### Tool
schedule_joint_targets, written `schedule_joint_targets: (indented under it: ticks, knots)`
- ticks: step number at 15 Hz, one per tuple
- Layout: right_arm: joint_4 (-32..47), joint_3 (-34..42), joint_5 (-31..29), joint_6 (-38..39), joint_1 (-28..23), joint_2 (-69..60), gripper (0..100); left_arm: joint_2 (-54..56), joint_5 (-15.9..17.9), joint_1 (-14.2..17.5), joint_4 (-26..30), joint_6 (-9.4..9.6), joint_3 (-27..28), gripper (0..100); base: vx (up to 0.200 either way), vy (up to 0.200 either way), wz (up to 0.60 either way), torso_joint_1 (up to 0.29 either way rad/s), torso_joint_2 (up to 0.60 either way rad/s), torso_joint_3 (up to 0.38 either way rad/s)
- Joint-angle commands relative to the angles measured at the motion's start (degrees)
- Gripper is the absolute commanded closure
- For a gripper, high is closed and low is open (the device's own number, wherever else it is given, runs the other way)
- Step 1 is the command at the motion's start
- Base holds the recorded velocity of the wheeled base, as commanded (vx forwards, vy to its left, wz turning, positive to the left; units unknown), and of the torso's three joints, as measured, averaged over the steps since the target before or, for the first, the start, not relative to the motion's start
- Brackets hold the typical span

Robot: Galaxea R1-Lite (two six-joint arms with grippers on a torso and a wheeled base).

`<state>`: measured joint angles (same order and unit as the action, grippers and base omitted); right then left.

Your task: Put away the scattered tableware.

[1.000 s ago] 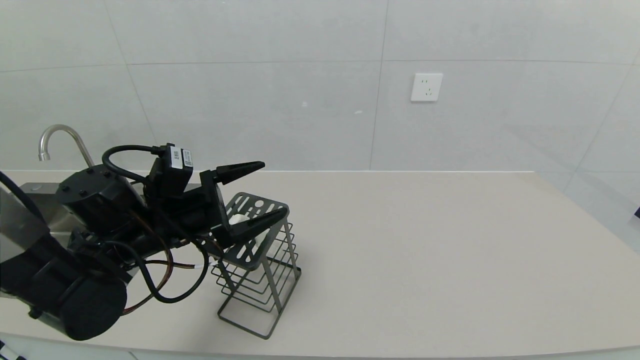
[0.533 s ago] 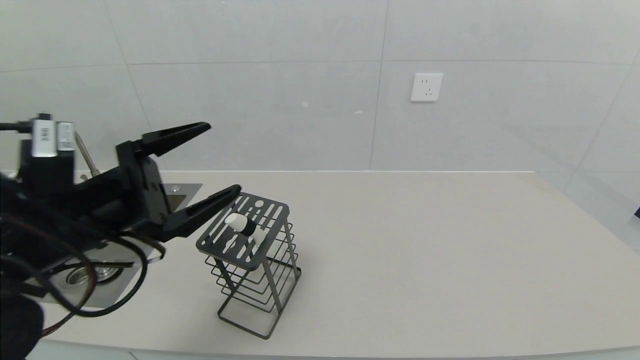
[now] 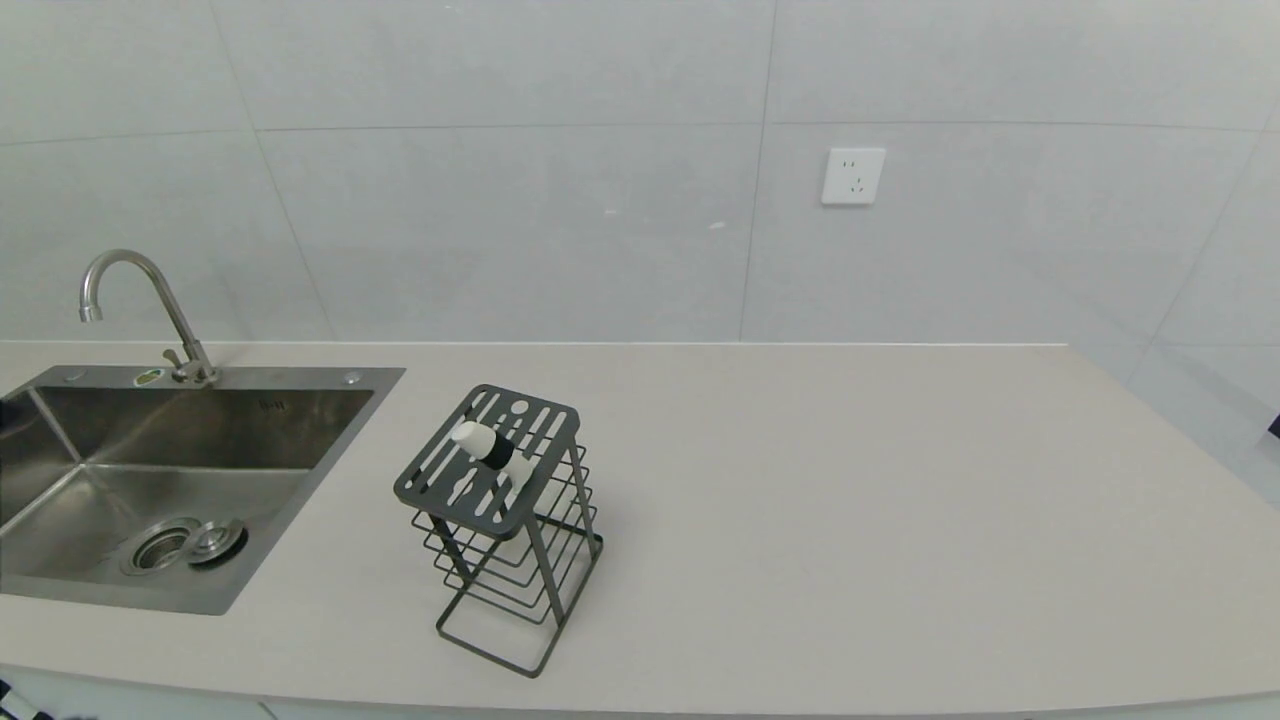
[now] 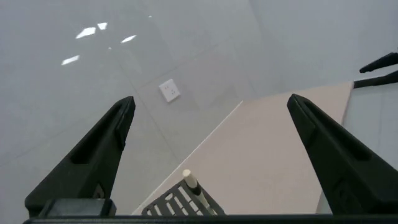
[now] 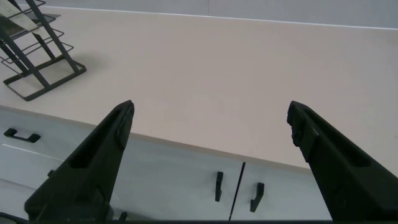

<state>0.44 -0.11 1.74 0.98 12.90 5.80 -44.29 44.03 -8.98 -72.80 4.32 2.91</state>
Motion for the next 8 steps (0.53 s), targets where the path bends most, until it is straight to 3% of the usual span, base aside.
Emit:
schedule_joint_targets:
  ticks: [1, 2, 3, 5, 6, 7, 8]
  knots:
    - [0.0, 0.0, 0.0, 0.0, 0.0, 0.1, 0, 31.6, -5.2, 3.6, 30.9, -1.59, -0.5, 0, 0.000, 0.000, 0.00, 0.000, 0.00, 0.000]
    - [0.0, 0.0, 0.0, 0.0, 0.0, 0.1, 0, 38.2, -5.8, 3.8, 43.0, -1.59, 1.2, 0, 0.000, 0.000, 0.00, 0.000, 0.00, 0.000]
    - [-0.1, -0.1, 0.0, 0.0, 0.0, 0.1, 0, 39.1, -7.6, 4.2, 47.7, -0.27, 0.9, 0, 0.000, 0.000, 0.00, 0.000, 0.00, 0.000]
    - [0.0, 0.0, 0.0, 0.0, 0.0, 0.1, 0, 38.9, -14.6, 4.3, 48.0, -1.24, -1.7, 0, 0.000, 0.000, 0.00, 0.000, 0.00, 0.000]
    - [0.0, -0.1, 0.0, 0.0, 0.0, 0.1, 0, 38.9, -24.1, 4.5, 55.6, -0.36, -2.9, 0, 0.000, 0.000, 0.00, 0.000, 0.00, 0.000]
    - [0.0, -0.1, 0.0, 0.0, 0.0, 0.1, 0, 38.9, -27.2, 4.5, 58.7, -0.45, -2.9, 0, 0.000, 0.000, 0.00, 0.000, 0.00, 0.000]
    - [0.0, 0.0, 0.0, 0.0, 0.0, 0.1, 0, 38.9, -35.9, 4.6, 69.4, -0.18, -2.9, 0, 0.000, 0.000, 0.00, 0.000, 0.00, 0.000]
